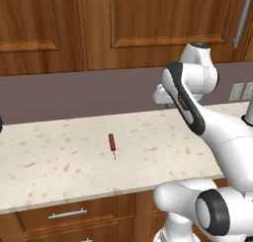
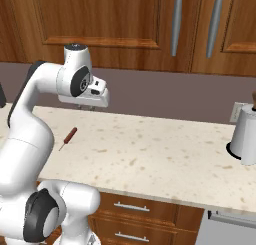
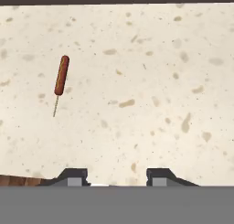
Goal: Store the hot dog in the freezer for long-term storage. Close the freezer door after placing the cooked food.
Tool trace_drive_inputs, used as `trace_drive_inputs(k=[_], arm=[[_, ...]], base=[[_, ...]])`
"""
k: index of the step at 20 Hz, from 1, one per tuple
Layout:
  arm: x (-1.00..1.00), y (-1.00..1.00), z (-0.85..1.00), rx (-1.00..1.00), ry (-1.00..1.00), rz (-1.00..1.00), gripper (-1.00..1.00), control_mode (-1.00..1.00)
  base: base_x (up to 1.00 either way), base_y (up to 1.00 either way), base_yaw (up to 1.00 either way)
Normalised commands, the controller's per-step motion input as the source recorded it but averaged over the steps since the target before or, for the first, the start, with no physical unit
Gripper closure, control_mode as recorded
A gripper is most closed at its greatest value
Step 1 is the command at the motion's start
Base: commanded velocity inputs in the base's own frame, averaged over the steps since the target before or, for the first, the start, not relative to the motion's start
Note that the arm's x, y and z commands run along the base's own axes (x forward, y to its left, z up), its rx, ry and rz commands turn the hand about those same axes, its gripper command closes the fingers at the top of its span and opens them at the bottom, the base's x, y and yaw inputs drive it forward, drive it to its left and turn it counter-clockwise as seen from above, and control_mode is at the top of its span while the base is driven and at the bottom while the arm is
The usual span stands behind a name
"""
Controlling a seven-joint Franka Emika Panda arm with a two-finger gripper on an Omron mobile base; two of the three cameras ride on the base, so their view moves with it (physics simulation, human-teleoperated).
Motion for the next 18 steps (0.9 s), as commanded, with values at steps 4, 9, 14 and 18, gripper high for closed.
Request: trace_drive_inputs(k=[4,9,14,18], arm=[[0.01,0.38,-0.19,0.0,0.06,-0.03,-1.0,-1.0],[0.0,0.54,-0.79,-0.04,0.21,-0.02,-1.0,-1.0],[0.14,0.3,-0.46,-0.1,0.12,-0.01,-1.0,-1.0],[0.33,0.41,-0.54,-0.06,0.09,-0.06,-1.0,-1.0]], base=[[0.0,0.0,0.0],[0.0,0.0,0.0],[0.0,0.0,0.0],[0.0,0.0,0.0]])
